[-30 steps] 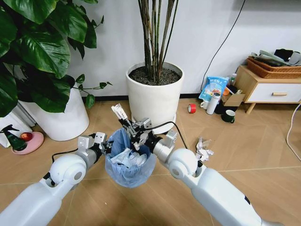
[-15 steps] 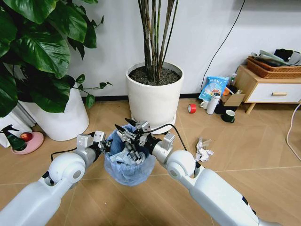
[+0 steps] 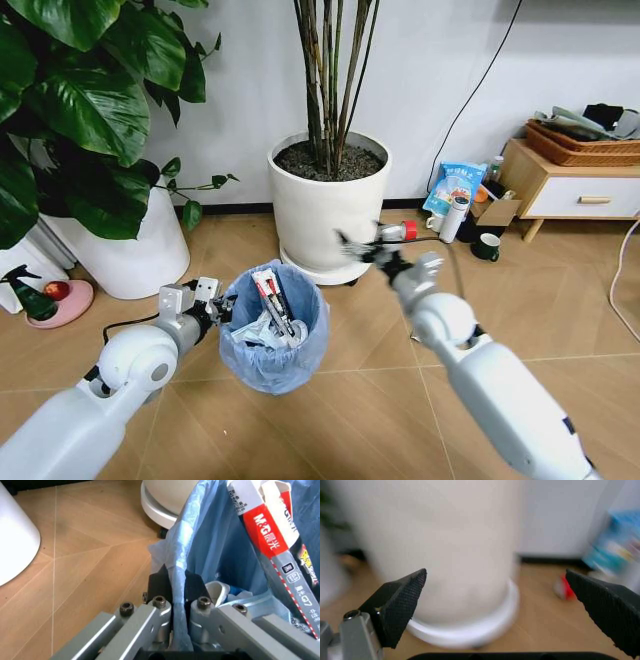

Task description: Pick up the trash bin and place the garbage on the floor into it.

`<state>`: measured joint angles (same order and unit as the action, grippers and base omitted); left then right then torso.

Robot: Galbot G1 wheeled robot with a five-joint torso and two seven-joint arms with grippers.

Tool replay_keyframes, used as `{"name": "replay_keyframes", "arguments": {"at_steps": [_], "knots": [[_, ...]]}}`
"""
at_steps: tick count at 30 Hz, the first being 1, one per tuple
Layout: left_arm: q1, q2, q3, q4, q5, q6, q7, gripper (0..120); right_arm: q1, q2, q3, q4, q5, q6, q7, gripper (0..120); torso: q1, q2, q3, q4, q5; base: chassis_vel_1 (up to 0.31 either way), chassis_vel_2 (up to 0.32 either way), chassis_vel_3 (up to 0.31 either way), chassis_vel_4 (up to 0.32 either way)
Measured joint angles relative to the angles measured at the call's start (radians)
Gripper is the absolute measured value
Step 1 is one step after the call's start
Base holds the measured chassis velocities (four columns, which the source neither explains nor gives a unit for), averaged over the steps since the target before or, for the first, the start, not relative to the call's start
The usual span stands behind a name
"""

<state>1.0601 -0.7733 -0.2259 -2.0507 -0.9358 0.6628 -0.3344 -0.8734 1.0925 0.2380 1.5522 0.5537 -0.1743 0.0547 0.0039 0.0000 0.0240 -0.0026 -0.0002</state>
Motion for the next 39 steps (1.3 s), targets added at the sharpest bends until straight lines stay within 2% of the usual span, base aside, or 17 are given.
{"name": "replay_keyframes", "arguments": {"at_steps": [2, 4, 5, 9, 10, 13, 14, 20, 29, 35, 36, 39], "knots": [[0.001, 0.0, 0.0, -0.002, 0.0, 0.0, 0.0, 0, -0.002, 0.0, 0.012, -0.04, -0.001, 0.001, -0.001, 100, 0.0, 0.0, 0.0, 0.0001, 0.0, 0.0, 0.0, 0.0, 0.0], [0.003, 0.0, -0.001, -0.006, 0.0, -0.001, -0.001, 0, -0.004, 0.015, 0.041, -0.167, -0.017, 0.021, -0.004, 100, 0.0, 0.0, 0.0, 0.0, -0.0001, 0.0, 0.0, 0.0, 0.0], [0.003, 0.0, -0.001, -0.006, 0.0, -0.001, -0.001, 0, -0.004, 0.015, 0.041, -0.167, -0.017, 0.021, -0.004, 100, 0.0, 0.0, 0.0, 0.0, -0.0001, 0.0, 0.0, 0.0, 0.0], [0.004, -0.001, -0.002, -0.01, 0.001, -0.002, -0.002, 0, 0.022, 0.084, 0.082, -0.419, -0.063, 0.071, -0.016, 100, 0.0, 0.0, 0.0, 0.0004, -0.0001, 0.0, 0.0, 0.0, 0.0], [0.004, -0.001, -0.002, -0.01, 0.001, -0.002, -0.002, 0, 0.022, 0.084, 0.082, -0.419, -0.063, 0.071, -0.016, 100, 0.0, 0.0, 0.0, 0.0004, -0.0001, 0.0, 0.0, 0.0, 0.0], [0.004, -0.002, -0.002, -0.01, 0.001, -0.002, -0.001, 0, 0.054, 0.135, 0.117, -0.593, -0.094, 0.101, -0.045, 100, 0.0, 0.0, 0.0, 0.0003, -0.0001, 0.0, 0.0, 0.0, 0.0], [0.004, -0.002, -0.002, -0.01, 0.001, -0.002, -0.001, 0, 0.054, 0.135, 0.117, -0.593, -0.094, 0.101, -0.045, 100, 0.0, 0.0, 0.0, 0.0003, -0.0001, 0.0, 0.0, 0.0, 0.0], [0.004, -0.008, 0.008, -0.009, 0.004, -0.003, 0.0, 0, 0.111, 0.19, 0.175, -0.785, -0.153, 0.131, -0.094, 100, 0.0, 0.0, 0.0, 0.0004, -0.0005, 0.0, 0.0, 0.0, 0.0], [0.003, -0.007, 0.008, -0.009, 0.004, -0.005, 0.001, 0, 0.188, 0.232, 0.239, -0.938, -0.233, 0.145, -0.124, 100, 0.0, 0.0, 0.0, 0.0005, -0.0006, 0.0, 0.0, 0.0, 0.0], [0.004, -0.013, 0.008, -0.008, 0.007, -0.007, 0.002, 0, 0.228, 0.253, 0.275, -1.014, -0.264, 0.14, -0.131, 79, 0.0, 0.0, 0.0, 0.0005, -0.0006, 0.0, 0.0, 0.0, 0.0], [0.004, -0.013, 0.008, -0.008, 0.007, -0.007, 0.002, 0, 0.228, 0.253, 0.275, -1.014, -0.264, 0.14, -0.131, 79, 0.0, 0.0, 0.0, 0.0005, -0.0006, 0.0, 0.0, 0.0, 0.0], [0.004, -0.014, 0.008, -0.008, 0.008, -0.007, 0.003, 0, 0.232, 0.256, 0.283, -1.031, -0.271, 0.138, -0.131, 66, 0.0, 0.0, 0.0, 0.0004, -0.0004, 0.0, 0.0, 0.0, 0.0]]}}
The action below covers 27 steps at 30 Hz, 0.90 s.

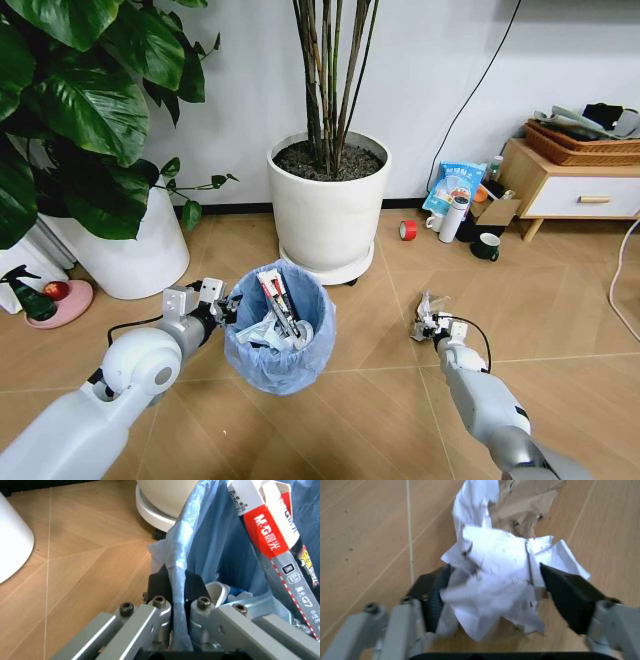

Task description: Pick up the trash bin and place the garbage on the floor into it.

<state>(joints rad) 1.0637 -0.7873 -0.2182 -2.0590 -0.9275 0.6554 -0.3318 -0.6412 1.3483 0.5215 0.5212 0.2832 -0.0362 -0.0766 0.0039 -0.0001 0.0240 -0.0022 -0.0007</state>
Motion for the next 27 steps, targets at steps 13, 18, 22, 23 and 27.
{"name": "replay_keyframes", "arguments": {"at_steps": [13, 18, 22, 23, 27], "knots": [[0.004, -0.001, 0.002, -0.001, 0.007, -0.004, 0.001, 0, -0.013, 0.0, 0.014, -0.007, -0.012, 0.017, 0.004, 19, 0.0, 0.0, 0.0, -0.0001, 0.0, 0.0, 0.0, 0.0, 0.0], [0.008, 0.003, 0.001, -0.007, 0.009, -0.004, 0.001, 0, -0.016, -0.002, 0.017, 0.002, -0.005, 0.019, 0.01, 1, 0.0, 0.0, 0.0, 0.0, 0.0, 0.0, 0.0, 0.0, 0.0], [0.014, 0.012, -0.005, -0.017, 0.009, -0.005, 0.0, 0, -0.047, -0.014, 0.016, 0.077, 0.0, 0.035, 0.014, 0, 0.0, 0.0, 0.0, 0.0001, 0.0003, 0.0, 0.0, 0.0, 0.0], [0.016, 0.014, -0.006, -0.019, 0.009, -0.005, 0.0, 0, -0.071, -0.023, 0.01, 0.138, 0.017, 0.033, 0.014, 0, 0.0, 0.0, 0.0, 0.0, 0.0001, 0.0, 0.0, 0.0, 0.0], [0.019, 0.016, -0.006, -0.023, 0.008, -0.005, -0.003, 0, -0.142, -0.045, -0.008, 0.306, 0.066, 0.013, 0.007, 0, 0.0, 0.0, 0.0, -0.0002, 0.0003, 0.0, 0.0, 0.0, 0.0]]}}
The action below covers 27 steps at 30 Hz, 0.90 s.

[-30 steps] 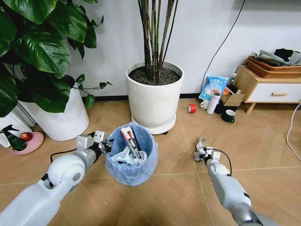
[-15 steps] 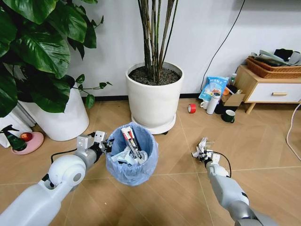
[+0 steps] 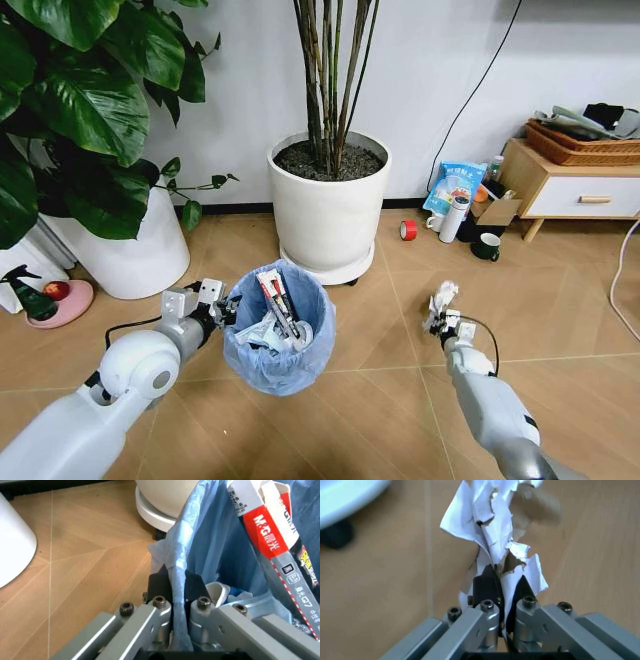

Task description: Pick up the trash bin and place the garbage on the floor into it.

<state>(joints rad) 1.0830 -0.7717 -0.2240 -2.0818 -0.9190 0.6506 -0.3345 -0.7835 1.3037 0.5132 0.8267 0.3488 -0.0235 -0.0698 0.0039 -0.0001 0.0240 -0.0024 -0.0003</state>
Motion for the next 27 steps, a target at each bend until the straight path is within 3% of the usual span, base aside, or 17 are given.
{"name": "replay_keyframes", "arguments": {"at_steps": [1, 3, 5, 6, 9, 10, 11, 13, 14, 16, 18, 25, 27], "knots": [[0.0, 0.0, 0.0, 0.0, 0.0, 0.0, 0.0, 0, 0.0, 0.0, 0.0, 0.0, 0.0, 0.0, 0.0, 0, 0.0, 0.0, 0.0, 0.0, 0.0, 0.0, 0.0, 0.0, 0.0], [0.0, 0.0, 0.003, -0.001, -0.001, 0.0, -0.001, 0, -0.047, -0.02, -0.013, 0.13, -0.001, 0.004, -0.017, 0, 0.0, 0.0, 0.0, 0.0002, -0.0011, 0.0, 0.0, 0.0, 0.0], [0.0, 0.004, 0.003, -0.002, -0.004, 0.0, -0.002, 0, -0.106, -0.048, -0.029, 0.275, 0.019, -0.008, -0.042, 0, 0.0, 0.0, 0.0, 0.0003, 0.0003, 0.0, 0.0, 0.0, 0.0], [0.0, 0.004, 0.003, -0.002, -0.004, 0.0, -0.002, 0, -0.106, -0.048, -0.029, 0.275, 0.019, -0.008, -0.042, 0, 0.0, 0.0, 0.0, 0.0003, 0.0003, 0.0, 0.0, 0.0, 0.0], [-0.001, 0.006, 0.003, -0.002, -0.005, 0.001, -0.003, 0, -0.196, -0.124, -0.056, 0.53, 0.102, -0.051, -0.055, 0, 0.0, 0.0, 0.0, 0.0003, -0.0015, 0.0, 0.0, 0.0, 0.0], [-0.001, 0.006, 0.003, -0.002, -0.005, 0.001, -0.003, 0, -0.196, -0.124, -0.056, 0.53, 0.102, -0.051, -0.055, 0, 0.0, 0.0, 0.0, 0.0003, -0.0015, 0.0, 0.0, 0.0, 0.0], [-0.001, 0.006, 0.003, -0.002, -0.006, 0.002, -0.002, 0, -0.234, -0.165, -0.065, 0.626, 0.128, -0.067, -0.057, 0, 0.0, 0.0, 0.0, 0.0003, -0.0016, 0.0, 0.0, 0.0, 0.0], [-0.002, 0.006, 0.004, -0.001, -0.006, 0.002, -0.003, 0, -0.292, -0.226, -0.072, 0.78, 0.149, -0.084, -0.059, 0, 0.0, 0.0, 0.0, -0.0002, 0.0005, 0.0, 0.0, 0.0, 0.0], [-0.002, 0.006, 0.004, -0.001, -0.006, 0.002, -0.003, 0, -0.292, -0.226, -0.072, 0.78, 0.149, -0.084, -0.059, 0, 0.0, 0.0, 0.0, -0.0002, 0.0005, 0.0, 0.0, 0.0, 0.0], [-0.003, 0.002, 0.008, 0.002, -0.006, 0.003, -0.002, 0, -0.342, -0.286, -0.086, 0.937, 0.163, -0.092, -0.063, 0, 0.0, 0.0, 0.0, -0.0002, -0.0017, 0.0, 0.0, 0.0, 0.0], [-0.006, -0.001, 0.014, 0.005, -0.006, 0.005, -0.002, 0, -0.358, -0.327, -0.114, 1.035, 0.168, -0.095, -0.064, 0, 0.0, 0.0, 0.0, 0.0001, 0.0004, 0.0, 0.0, 0.0, 0.0], [-0.011, -0.003, 0.024, 0.008, -0.013, 0.011, -0.008, 0, -0.296, -0.383, -0.28, 1.159, 0.187, -0.1, -0.061, 0, 0.0, 0.0, 0.0, 0.0002, -0.0002, 0.0, 0.0, 0.0, 0.0], [-0.02, -0.003, 0.03, 0.01, -0.027, 0.016, -0.019, 0, -0.242, -0.396, -0.385, 1.204, 0.204, -0.111, -0.055, 0, 0.0, 0.0, 0.0, 0.0006, -0.0006, 0.0, 0.0, 0.0, 0.0]]}}
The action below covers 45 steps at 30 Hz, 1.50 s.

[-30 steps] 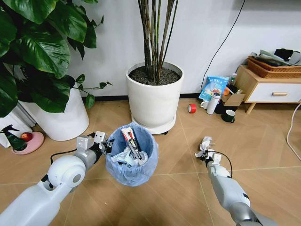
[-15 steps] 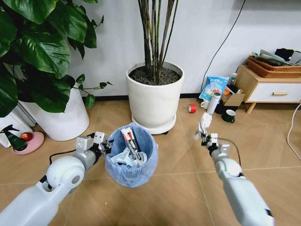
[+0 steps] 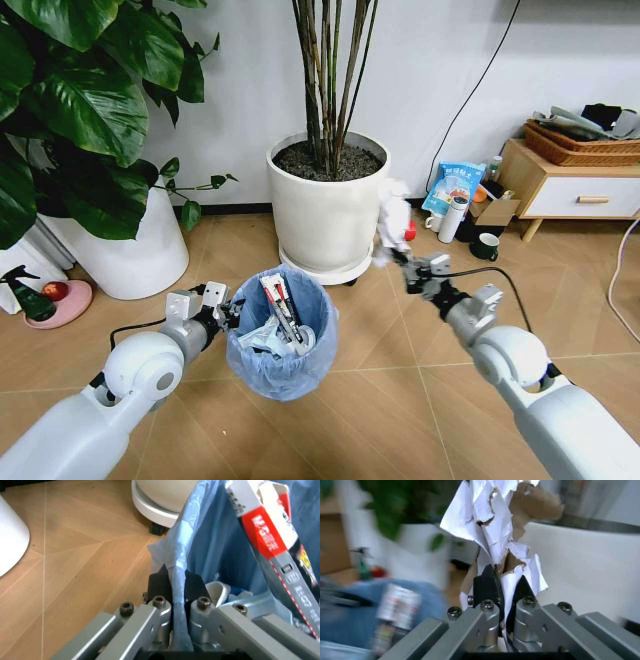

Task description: Pick up the trash bin and place the garbage on the floor into it.

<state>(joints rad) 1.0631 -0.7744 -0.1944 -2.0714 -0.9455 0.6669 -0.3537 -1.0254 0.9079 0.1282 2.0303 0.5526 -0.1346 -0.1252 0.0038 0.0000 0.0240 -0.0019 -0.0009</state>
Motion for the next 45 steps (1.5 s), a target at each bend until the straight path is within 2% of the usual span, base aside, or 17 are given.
{"name": "replay_keyframes", "arguments": {"at_steps": [8, 13, 15, 16, 18, 21, 24, 25, 28, 29, 33, 34, 36, 38, 39, 44, 45], "knots": [[-0.015, 0.006, 0.001, 0.006, -0.031, 0.01, -0.013, 0, 0.057, -0.02, -0.197, 0.05, 0.007, -0.013, -0.003, 0, 0.0, 0.0, 0.0, -0.0003, 0.0001, 0.0, 0.0, 0.0, 0.0], [-0.015, 0.003, -0.002, 0.01, -0.033, 0.011, -0.014, 0, 0.063, -0.02, -0.25, 0.042, -0.009, -0.029, -0.015, 0, 0.0, 0.0, 0.0, -0.0003, 0.0, 0.0, 0.0, 0.0, 0.0], [-0.018, 0.0, -0.002, 0.015, -0.033, 0.011, -0.015, 0, 0.067, -0.018, -0.269, 0.029, -0.021, -0.029, -0.024, 12, 0.0, 0.0, 0.0, -0.0003, 0.0003, 0.0, 0.0, 0.0, 0.0], [-0.018, 0.0, -0.002, 0.015, -0.033, 0.011, -0.015, 0, 0.067, -0.018, -0.269, 0.029, -0.021, -0.029, -0.024, 12, 0.0, 0.0, 0.0, -0.0003, 0.0003, 0.0, 0.0, 0.0, 0.0], [-0.022, 0.0, -0.002, 0.018, -0.033, 0.011, -0.015, 0, 0.066, -0.023, -0.275, 0.023, -0.027, -0.028, -0.032, 22, 0.0, 0.0, 0.0, -0.0003, 0.0001, 0.0, 0.0, 0.0, 0.0], [-0.027, -0.001, -0.002, 0.02, -0.034, 0.011, -0.015, 0, 0.061, -0.029, -0.276, 0.02, -0.037, -0.021, -0.039, 30, 0.0, 0.0, 0.0, -0.0004, 0.0002, 0.0, 0.0, 0.0, 0.0], [-0.034, -0.002, -0.001, 0.023, -0.037, 0.011, -0.015, 0, 0.049, -0.033, -0.272, 0.011, -0.048, -0.009, -0.048, 45, 0.0, 0.0, 0.0, -0.0005, 0.0002, 0.0, 0.0, 0.0, 0.0], [-0.034, -0.002, -0.001, 0.023, -0.037, 0.011, -0.015, 0, 0.049, -0.033, -0.272, 0.011, -0.048, -0.009, -0.048, 45, 0.0, 0.0, 0.0, -0.0005, 0.0002, 0.0, 0.0, 0.0, 0.0], [-0.037, -0.004, 0.0, 0.026, -0.037, 0.011, -0.015, 0, 0.048, -0.027, -0.265, -0.006, -0.05, -0.004, -0.048, 58, 0.0, 0.0, 0.0, -0.0005, 0.0002, 0.0, 0.0, 0.0, 0.0], [-0.037, -0.004, 0.0, 0.026, -0.037, 0.011, -0.015, 0, 0.048, -0.027, -0.265, -0.006, -0.05, -0.004, -0.048, 58, 0.0, 0.0, 0.0, -0.0005, 0.0002, 0.0, 0.0, 0.0, 0.0], [-0.037, -0.005, 0.0, 0.027, -0.037, 0.011, -0.015, 0, 0.053, -0.012, -0.24, -0.021, -0.049, -0.002, -0.024, 79, 0.0, 0.0, 0.0, -0.0004, 0.0003, 0.0, 0.0, 0.0, 0.0], [-0.037, -0.005, 0.0, 0.027, -0.037, 0.011, -0.015, 0, 0.053, -0.012, -0.24, -0.021, -0.049, -0.002, -0.024, 79, 0.0, 0.0, 0.0, -0.0004, 0.0003, 0.0, 0.0, 0.0, 0.0], [-0.033, -0.004, -0.005, 0.026, -0.037, 0.011, -0.015, 0, 0.051, -0.003, -0.203, -0.019, -0.042, -0.005, 0.006, 86, 0.0, 0.0, 0.0, -0.0003, 0.0002, 0.0, 0.0, 0.0, 0.0], [-0.032, -0.003, -0.006, 0.026, -0.037, 0.011, -0.015, 0, 0.05, -0.001, -0.196, -0.018, -0.041, -0.007, 0.012, 86, 0.0, 0.0, 0.0, -0.0003, 0.0002, 0.0, 0.0, 0.0, 0.0], [-0.028, -0.003, -0.013, 0.023, -0.037, 0.011, -0.015, 0, 0.041, 0.008, -0.148, -0.016, -0.033, -0.022, 0.05, 97, 0.0, 0.0, 0.0, -0.0003, 0.0003, 0.0, 0.0, 0.0, 0.0], [-0.005, -0.013, -0.03, 0.014, -0.025, 0.009, -0.019, 0, -0.014, 0.046, 0.01, -0.035, -0.047, -0.036, 0.143, 100, 0.0, 0.0, 0.0, -0.0004, 0.0003, 0.0, 0.0, 0.0, 0.0], [-0.005, -0.013, -0.03, 0.014, -0.025, 0.009, -0.019, 0, -0.014, 0.046, 0.01, -0.035, -0.047, -0.036, 0.143, 100, 0.0, 0.0, 0.0, -0.0004, 0.0003, 0.0, 0.0, 0.0, 0.0]]}}
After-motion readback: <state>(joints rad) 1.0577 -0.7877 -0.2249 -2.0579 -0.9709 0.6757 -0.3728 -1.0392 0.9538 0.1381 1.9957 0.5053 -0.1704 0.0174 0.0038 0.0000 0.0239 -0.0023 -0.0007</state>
